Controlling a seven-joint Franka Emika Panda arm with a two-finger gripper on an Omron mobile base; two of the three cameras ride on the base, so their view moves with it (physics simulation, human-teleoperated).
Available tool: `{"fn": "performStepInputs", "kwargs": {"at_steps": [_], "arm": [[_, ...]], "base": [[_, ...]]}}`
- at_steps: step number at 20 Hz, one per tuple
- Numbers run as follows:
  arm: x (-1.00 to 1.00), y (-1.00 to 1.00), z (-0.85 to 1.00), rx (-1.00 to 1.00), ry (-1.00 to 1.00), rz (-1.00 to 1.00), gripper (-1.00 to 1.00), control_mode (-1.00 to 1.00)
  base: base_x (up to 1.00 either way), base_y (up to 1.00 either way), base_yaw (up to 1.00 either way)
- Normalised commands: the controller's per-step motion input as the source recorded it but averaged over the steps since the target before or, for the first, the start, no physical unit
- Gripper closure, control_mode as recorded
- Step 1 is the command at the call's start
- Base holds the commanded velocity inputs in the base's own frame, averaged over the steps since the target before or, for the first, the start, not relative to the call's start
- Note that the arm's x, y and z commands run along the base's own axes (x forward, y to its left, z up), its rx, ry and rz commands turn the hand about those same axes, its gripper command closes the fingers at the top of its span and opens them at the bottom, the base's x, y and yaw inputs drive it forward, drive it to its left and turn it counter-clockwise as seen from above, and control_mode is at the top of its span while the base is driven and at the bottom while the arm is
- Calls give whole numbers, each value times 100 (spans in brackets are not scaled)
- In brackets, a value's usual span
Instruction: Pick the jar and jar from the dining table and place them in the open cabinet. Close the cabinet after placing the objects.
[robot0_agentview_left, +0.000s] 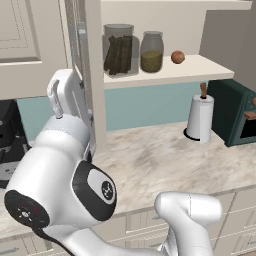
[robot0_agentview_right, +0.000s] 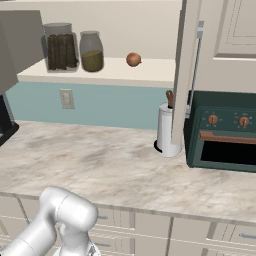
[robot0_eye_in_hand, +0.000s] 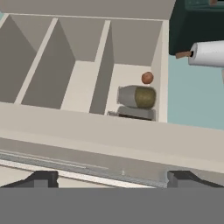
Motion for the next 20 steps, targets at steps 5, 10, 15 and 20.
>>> {"fn": "performStepInputs", "kwargs": {"at_steps": [5,10,15,20], "arm": [[13,-21,0,7,-2,-2,-100,-100],[13,-32,-1,4,-2,0,-100,-100],[16,-29,-4,3,-2,0,-100,-100],[19,-27,-7,1,-2,0,-100,-100]], "base": [[0,0,0],[0,0,0],[0,0,0],[0,0,0]]}}
